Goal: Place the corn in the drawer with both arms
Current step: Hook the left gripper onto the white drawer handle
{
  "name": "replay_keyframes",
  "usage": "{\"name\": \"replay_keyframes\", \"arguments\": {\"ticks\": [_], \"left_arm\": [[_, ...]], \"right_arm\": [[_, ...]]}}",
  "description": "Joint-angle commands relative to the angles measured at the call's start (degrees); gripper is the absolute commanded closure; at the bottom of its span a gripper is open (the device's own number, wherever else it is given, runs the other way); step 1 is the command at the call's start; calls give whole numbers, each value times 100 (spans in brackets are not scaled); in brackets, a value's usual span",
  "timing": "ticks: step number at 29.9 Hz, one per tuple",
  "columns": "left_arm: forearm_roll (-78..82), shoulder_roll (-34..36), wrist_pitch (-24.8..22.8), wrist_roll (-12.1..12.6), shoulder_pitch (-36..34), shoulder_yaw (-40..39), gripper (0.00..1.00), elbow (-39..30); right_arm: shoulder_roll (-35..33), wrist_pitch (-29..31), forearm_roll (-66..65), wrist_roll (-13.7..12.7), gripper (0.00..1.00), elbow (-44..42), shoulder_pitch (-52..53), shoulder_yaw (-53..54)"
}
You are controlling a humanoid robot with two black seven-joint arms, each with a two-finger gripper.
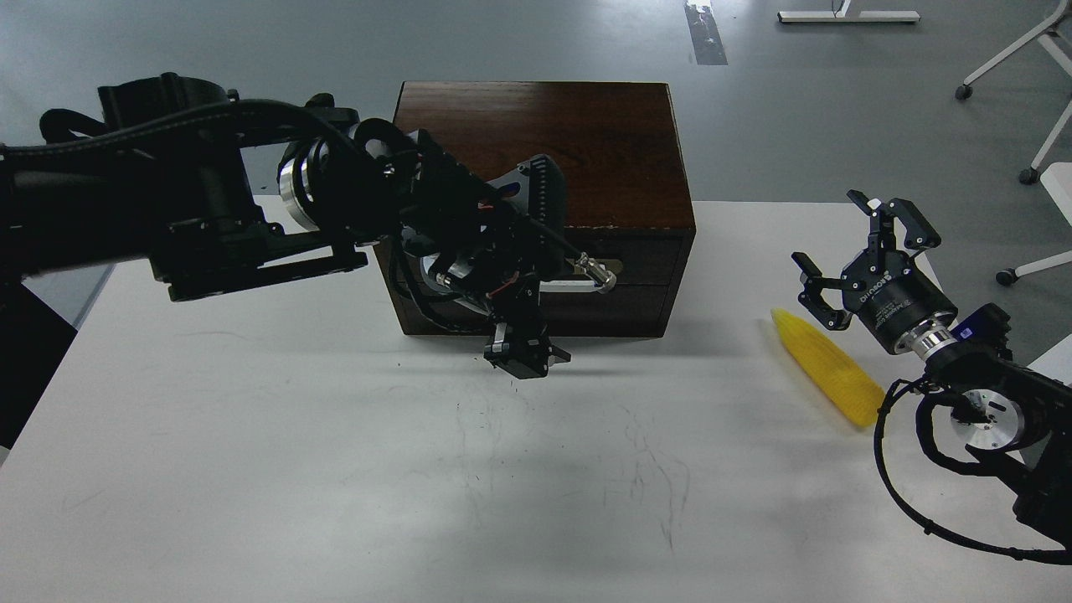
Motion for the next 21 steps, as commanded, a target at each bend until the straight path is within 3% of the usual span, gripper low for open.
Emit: {"name": "replay_keyframes", "arguments": {"ticks": [1, 21], "left_arm": [[42, 1, 0, 0, 15, 86, 2, 139], [148, -149, 0, 0, 121, 261, 2, 508]], "right_arm": [[0, 0, 0, 0, 0, 0, -2, 5], [0, 0, 0, 0, 0, -9, -11, -4]]}}
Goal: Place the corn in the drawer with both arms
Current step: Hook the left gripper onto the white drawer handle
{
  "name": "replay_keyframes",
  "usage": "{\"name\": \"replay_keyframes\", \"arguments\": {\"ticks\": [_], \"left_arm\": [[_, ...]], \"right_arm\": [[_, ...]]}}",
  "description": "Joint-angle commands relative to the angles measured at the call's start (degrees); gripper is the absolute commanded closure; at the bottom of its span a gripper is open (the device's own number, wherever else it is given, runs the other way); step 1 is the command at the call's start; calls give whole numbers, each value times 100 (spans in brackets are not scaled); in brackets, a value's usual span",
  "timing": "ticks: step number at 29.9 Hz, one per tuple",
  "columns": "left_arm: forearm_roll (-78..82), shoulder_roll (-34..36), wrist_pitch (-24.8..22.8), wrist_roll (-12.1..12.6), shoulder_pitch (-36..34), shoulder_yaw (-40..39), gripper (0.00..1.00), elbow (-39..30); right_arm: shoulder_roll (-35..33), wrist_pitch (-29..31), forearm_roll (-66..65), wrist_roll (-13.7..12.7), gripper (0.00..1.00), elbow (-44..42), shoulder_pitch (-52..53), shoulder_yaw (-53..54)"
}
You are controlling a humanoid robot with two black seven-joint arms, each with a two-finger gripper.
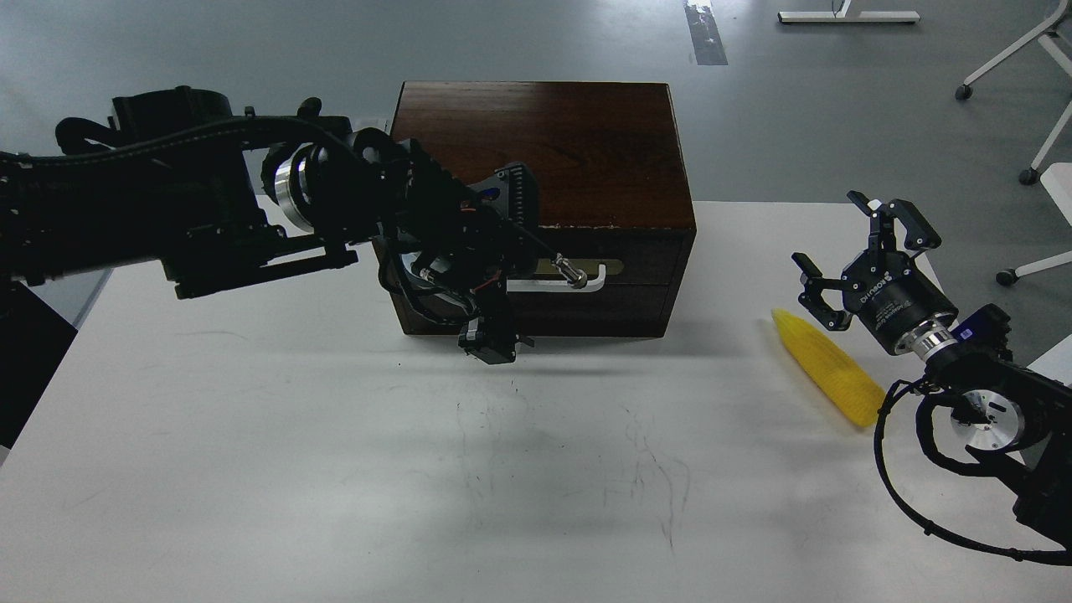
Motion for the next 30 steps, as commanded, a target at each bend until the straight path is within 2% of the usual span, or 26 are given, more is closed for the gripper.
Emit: {"name": "replay_keyframes", "arguments": {"ticks": [1, 30], "left_arm": [[-3, -11, 0, 0, -8, 141, 2, 20], [140, -152, 0, 0, 212, 159, 2, 240]], "right_arm": [[0, 0, 0, 0, 0, -4, -8, -6], [0, 0, 0, 0, 0, 5, -70, -6]]}}
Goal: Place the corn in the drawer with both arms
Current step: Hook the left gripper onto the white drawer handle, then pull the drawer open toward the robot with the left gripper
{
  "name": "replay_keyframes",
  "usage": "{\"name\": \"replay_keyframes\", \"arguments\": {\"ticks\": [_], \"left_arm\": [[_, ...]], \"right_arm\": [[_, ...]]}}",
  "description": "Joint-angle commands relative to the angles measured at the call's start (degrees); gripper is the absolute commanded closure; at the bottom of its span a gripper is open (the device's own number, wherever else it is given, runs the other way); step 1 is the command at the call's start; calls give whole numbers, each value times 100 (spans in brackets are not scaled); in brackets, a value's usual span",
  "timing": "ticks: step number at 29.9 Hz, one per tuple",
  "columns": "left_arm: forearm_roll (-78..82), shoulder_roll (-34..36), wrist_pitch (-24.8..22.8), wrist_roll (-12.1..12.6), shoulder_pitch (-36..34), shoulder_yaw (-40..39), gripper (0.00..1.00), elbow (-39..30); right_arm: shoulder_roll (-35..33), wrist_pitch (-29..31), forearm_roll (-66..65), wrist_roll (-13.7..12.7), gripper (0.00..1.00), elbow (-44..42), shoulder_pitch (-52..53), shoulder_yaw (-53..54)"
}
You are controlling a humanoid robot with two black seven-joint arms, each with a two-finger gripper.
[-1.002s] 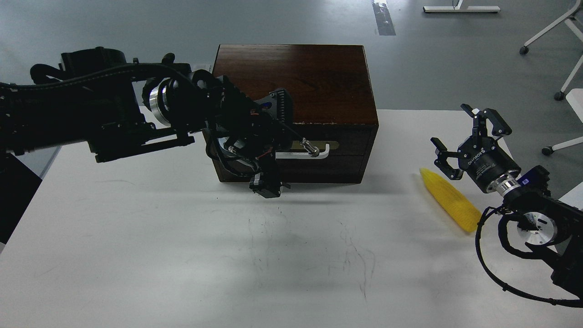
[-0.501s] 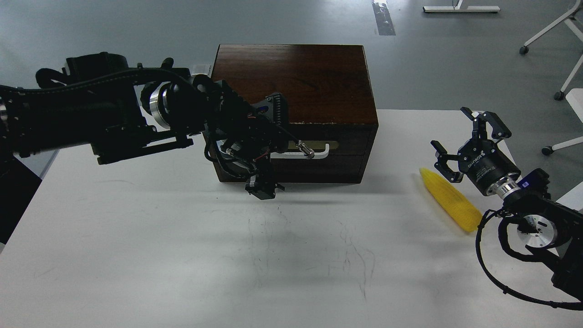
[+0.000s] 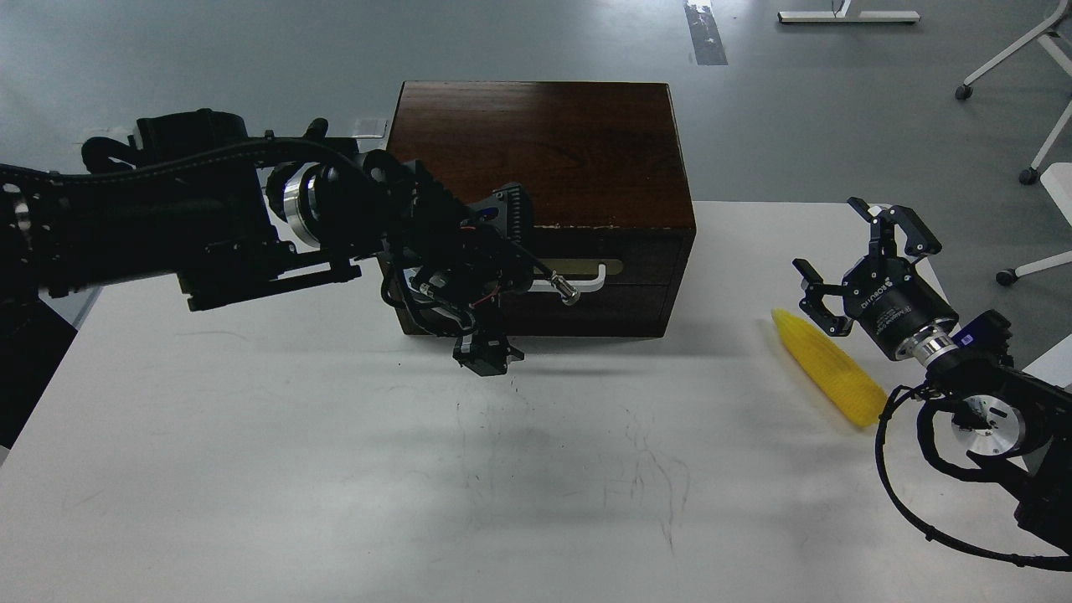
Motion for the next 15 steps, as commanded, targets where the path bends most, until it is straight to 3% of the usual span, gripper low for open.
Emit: {"name": "replay_keyframes", "arguments": {"ticks": [1, 15], "left_arm": [[28, -2, 0, 0, 26, 0, 2, 13], [28, -37, 0, 0, 131, -9, 2, 31]], "right_arm": [[6, 0, 0, 0, 0, -8, 0, -9], [6, 0, 0, 0, 0, 1, -44, -1]]}}
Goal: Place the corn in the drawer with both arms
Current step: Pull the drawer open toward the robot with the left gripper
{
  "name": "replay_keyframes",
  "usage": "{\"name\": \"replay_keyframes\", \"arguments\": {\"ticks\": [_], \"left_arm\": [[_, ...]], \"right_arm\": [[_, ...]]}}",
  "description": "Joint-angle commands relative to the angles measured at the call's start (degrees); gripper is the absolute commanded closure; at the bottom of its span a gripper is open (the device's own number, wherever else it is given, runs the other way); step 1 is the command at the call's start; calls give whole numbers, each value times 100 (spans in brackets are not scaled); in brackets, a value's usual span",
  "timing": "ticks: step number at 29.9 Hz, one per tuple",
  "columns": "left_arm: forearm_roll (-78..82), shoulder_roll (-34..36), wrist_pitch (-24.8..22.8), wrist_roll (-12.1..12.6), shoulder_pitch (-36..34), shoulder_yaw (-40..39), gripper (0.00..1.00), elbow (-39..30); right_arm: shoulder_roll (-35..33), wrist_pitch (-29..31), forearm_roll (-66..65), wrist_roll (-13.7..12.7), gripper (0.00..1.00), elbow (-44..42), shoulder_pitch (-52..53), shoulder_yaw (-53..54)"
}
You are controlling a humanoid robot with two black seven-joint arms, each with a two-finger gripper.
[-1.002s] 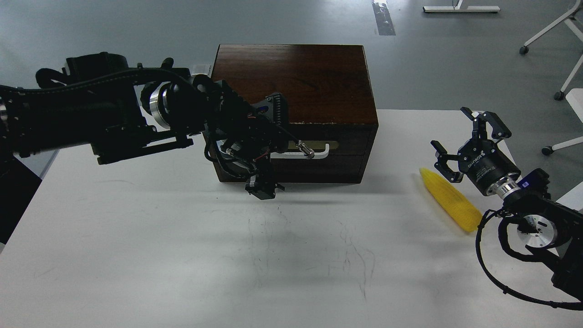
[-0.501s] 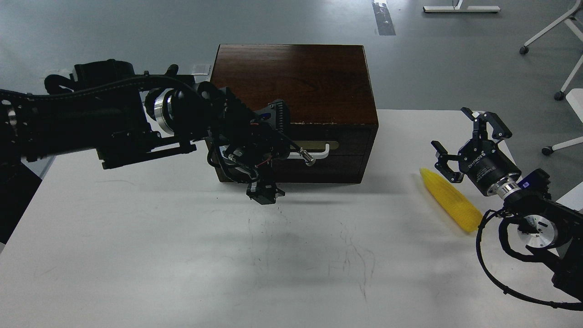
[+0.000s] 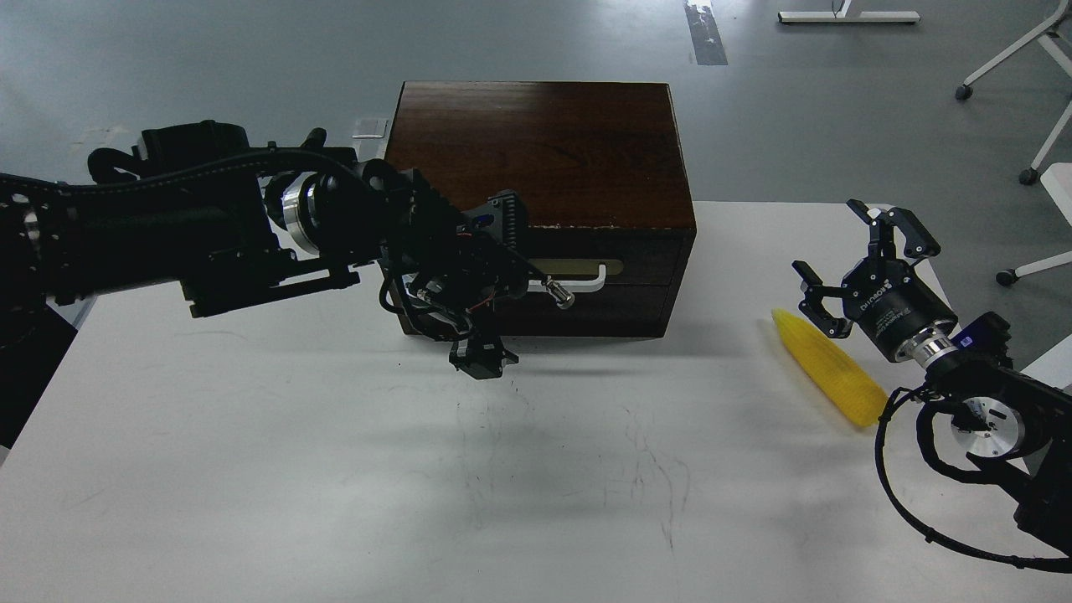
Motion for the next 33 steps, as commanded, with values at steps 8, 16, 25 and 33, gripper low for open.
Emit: {"name": "replay_keyframes", "arguments": {"ticks": [8, 16, 25, 33], "left_arm": [[0, -81, 0, 0, -7, 182, 2, -217], [0, -72, 0, 0, -95, 182, 2, -472], [0, 139, 0, 0, -183, 182, 2, -1157], [0, 271, 0, 0, -174, 182, 2, -1492]], "right_arm": [[-9, 0, 0, 0, 0, -4, -24, 7], [0, 0, 0, 0, 0, -4, -59, -1], [0, 0, 0, 0, 0, -4, -85, 7], [-9, 0, 0, 0, 0, -4, -85, 7]]}}
